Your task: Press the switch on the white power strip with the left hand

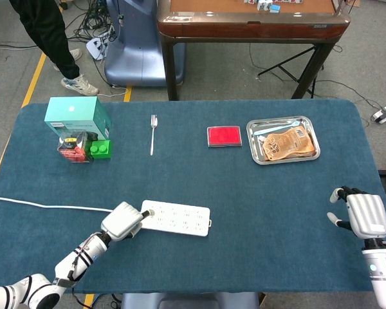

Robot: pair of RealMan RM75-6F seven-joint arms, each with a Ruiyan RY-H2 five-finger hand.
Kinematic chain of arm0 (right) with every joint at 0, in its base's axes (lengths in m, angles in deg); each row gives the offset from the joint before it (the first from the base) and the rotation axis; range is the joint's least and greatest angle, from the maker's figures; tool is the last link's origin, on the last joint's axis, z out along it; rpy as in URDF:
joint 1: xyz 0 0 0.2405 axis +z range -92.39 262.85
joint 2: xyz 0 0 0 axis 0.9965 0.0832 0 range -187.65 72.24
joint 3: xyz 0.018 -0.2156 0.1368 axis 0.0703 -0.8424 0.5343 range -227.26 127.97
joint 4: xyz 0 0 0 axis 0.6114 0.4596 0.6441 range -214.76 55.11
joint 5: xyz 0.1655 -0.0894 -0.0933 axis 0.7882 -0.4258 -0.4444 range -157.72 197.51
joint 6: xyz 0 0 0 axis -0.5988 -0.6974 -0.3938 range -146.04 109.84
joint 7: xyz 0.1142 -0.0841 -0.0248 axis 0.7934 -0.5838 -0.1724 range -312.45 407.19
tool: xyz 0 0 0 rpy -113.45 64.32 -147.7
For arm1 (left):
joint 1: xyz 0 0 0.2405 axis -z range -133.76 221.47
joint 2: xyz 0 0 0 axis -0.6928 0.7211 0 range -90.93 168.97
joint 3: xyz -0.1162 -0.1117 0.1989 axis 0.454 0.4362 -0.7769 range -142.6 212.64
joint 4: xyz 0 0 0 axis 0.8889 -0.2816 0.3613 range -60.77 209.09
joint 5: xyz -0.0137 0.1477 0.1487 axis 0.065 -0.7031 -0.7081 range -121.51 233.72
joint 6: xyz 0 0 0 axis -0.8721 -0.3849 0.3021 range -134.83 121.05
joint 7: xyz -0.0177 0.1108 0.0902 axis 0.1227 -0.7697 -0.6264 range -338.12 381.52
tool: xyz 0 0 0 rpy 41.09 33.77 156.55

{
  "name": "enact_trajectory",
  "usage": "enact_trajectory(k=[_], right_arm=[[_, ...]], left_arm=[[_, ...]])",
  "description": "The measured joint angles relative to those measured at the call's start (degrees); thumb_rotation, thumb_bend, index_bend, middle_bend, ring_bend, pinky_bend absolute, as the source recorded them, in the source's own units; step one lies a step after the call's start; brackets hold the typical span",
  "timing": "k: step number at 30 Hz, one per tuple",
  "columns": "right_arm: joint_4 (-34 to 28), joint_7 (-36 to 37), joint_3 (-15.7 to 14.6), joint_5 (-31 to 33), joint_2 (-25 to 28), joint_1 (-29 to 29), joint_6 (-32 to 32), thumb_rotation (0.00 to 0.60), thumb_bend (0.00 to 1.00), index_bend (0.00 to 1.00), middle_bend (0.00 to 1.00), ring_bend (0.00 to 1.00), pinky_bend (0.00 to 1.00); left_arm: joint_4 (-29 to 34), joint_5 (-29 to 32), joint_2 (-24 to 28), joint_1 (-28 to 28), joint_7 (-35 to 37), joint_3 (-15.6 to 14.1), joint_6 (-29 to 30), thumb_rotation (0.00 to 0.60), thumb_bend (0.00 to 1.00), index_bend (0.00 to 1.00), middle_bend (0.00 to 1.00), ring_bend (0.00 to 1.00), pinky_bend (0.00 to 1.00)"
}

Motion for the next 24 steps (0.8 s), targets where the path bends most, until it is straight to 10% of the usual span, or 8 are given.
enact_trajectory(k=[24], right_arm=[[0.57,-0.47,-0.27,0.38,-0.85,0.56,0.92,0.600,0.13,0.53,0.49,0.49,0.60]], left_arm=[[-1.19,1.58,-0.78,0.34,-0.44,-1.45,-0.54,0.600,0.59,0.32,1.00,0.99,1.00]])
